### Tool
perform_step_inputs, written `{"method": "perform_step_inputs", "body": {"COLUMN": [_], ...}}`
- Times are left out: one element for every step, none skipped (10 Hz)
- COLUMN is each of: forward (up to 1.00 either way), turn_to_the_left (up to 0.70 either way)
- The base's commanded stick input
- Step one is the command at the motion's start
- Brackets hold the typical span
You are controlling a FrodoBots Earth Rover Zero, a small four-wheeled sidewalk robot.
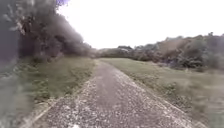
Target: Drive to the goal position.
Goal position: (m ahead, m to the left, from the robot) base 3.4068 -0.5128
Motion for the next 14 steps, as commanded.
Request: {"method": "perform_step_inputs", "body": {"forward": [1.0,1.0,1.0,1.0,1.0,1.0,1.0,1.0,1.0,1.0,1.0,1.0,1.0,1.0], "turn_to_the_left": [0.14,0.05,0.02,0.0,0.0,0.0,0.0,0.0,0.0,0.0,0.0,0.0,0.0,0.01]}}
